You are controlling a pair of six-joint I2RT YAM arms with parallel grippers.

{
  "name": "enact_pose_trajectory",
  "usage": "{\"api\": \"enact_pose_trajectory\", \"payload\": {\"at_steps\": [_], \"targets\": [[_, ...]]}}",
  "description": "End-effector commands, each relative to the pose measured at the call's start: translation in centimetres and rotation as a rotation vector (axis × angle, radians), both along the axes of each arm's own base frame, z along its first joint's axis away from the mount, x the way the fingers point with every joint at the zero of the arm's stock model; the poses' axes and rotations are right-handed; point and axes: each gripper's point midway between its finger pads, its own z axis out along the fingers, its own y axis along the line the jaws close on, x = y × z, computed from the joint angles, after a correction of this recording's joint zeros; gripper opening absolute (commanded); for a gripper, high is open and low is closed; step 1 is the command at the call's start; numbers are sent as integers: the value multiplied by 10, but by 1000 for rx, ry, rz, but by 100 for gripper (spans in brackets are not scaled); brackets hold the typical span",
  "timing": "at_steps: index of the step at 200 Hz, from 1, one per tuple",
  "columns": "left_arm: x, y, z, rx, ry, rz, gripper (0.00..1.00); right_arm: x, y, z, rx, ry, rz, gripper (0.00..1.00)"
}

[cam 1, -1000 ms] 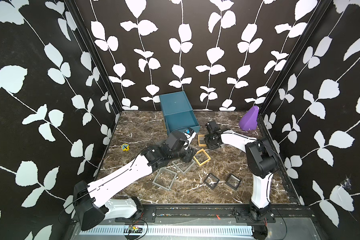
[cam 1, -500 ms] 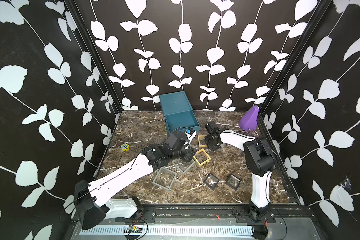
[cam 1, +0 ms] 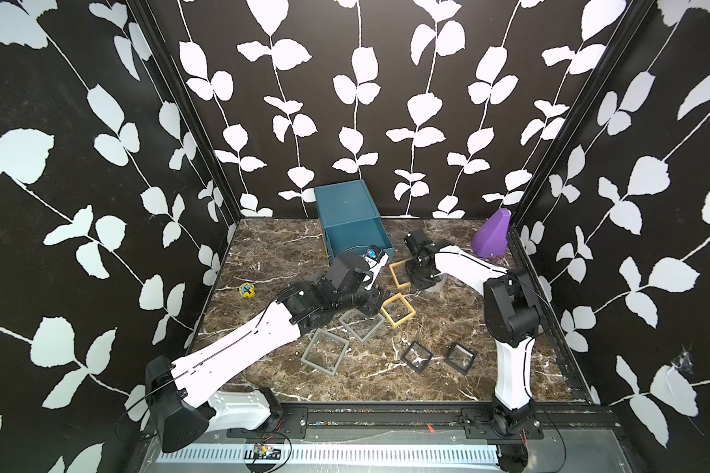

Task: Place the brooch boxes into the drawer by color
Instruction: Pick up the brooch box from the center of the board, then place the brooch box in the drawer.

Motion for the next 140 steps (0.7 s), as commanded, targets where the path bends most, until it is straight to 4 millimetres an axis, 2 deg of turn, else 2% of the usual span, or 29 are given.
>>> {"api": "enact_pose_trajectory", "payload": {"at_steps": [1,32,49,67,104,125,140], "targets": [[0,3,13,-2,-22,6,57,-12,-22,31,-38,24,-89,0],[7,3,28,7,-32,34,58,-14,-49,73,-94,-38,-39,0],[17,5,32,26,-8,64,58,-6,-62,100,-120,-116,34,0],[31,12,40,18,13,112,58,7,-66,134,-169,-200,161,0],[60,38,59,42,6,244,57,30,-46,206,-257,-364,500,0],[73,57,67,61,10,333,57,36,-21,244,-294,-468,678,0],[82,72,70,48,33,405,57,37,-2,262,-315,-503,791,0]]}}
